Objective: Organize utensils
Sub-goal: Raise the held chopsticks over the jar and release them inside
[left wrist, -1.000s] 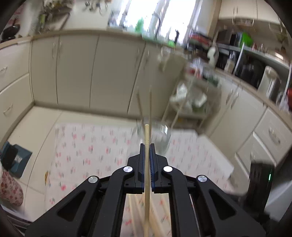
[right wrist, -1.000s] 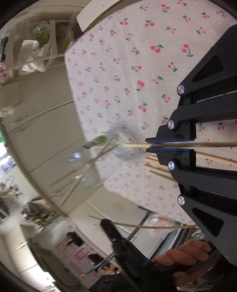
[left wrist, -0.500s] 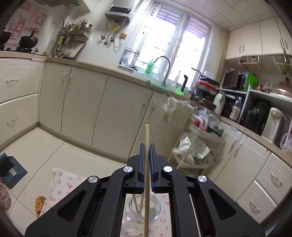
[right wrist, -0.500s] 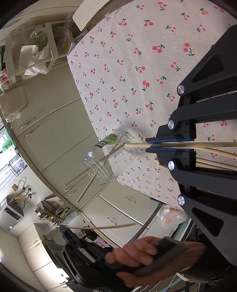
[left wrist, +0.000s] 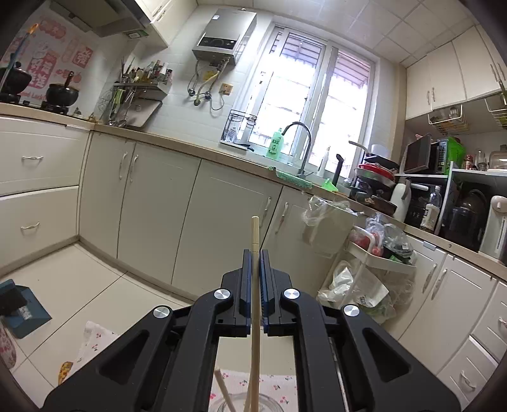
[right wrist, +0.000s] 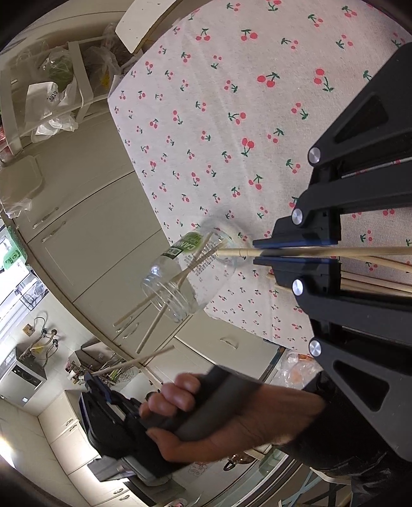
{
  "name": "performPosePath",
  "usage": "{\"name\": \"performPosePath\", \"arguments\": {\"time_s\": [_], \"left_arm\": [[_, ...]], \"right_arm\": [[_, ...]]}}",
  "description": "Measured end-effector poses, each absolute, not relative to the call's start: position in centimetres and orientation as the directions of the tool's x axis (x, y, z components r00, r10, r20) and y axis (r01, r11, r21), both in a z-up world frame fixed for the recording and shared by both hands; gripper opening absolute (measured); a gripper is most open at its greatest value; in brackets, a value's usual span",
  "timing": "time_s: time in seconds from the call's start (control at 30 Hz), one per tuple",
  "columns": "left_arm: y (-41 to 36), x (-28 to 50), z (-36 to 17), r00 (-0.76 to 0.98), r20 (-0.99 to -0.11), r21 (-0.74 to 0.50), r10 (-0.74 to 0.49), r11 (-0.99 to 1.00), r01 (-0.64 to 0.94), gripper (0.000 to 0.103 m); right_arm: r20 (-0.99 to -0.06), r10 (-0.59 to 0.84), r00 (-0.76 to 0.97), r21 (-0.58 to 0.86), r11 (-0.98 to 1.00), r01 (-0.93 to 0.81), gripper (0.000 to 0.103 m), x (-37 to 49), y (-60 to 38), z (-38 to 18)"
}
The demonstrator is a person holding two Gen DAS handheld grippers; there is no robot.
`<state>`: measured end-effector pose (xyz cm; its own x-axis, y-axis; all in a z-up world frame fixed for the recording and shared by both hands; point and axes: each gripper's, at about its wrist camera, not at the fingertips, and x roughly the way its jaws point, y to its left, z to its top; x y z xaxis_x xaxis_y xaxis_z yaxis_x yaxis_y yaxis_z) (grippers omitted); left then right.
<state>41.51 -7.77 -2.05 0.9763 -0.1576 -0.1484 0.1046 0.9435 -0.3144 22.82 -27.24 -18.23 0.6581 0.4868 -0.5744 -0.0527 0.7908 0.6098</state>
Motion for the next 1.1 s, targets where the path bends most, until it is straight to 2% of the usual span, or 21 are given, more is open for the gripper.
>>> {"name": "performPosePath", "arguments": {"time_s": [0.57,0.9,0.97,1.0,1.1], "left_arm": [[-10.2,42.1,-7.2,0.979,-0.155,-0.218,-0.132,0.971,0.097,0.005],[-10.5,40.0,-9.6,0.934,-0.292,-0.107,-0.206,0.977,0.183,0.006],[-10.0,39.3,-9.8,0.922,-0.32,-0.102,-0.219,0.975,0.197,0.01],[-9.7,38.9,-9.8,0.917,-0.329,-0.103,-0.224,0.974,0.201,0.016],[-8.2,37.0,-9.7,0.912,-0.34,-0.112,-0.228,0.973,0.202,0.021]], "right_arm": [[-0.573,0.484,0.661,0.625,0.78,-0.029,0.006,22.8,-27.8,-18.4],[-0.521,0.457,0.72,0.638,0.77,-0.027,0.006,23.1,-29.0,-16.7],[-0.503,0.451,0.738,0.632,0.774,-0.043,0.006,23.1,-29.0,-15.8],[-0.496,0.447,0.745,0.627,0.777,-0.049,0.006,23.2,-28.9,-15.3],[-0.471,0.441,0.764,0.618,0.783,-0.07,0.006,23.5,-28.5,-14.0]]}}
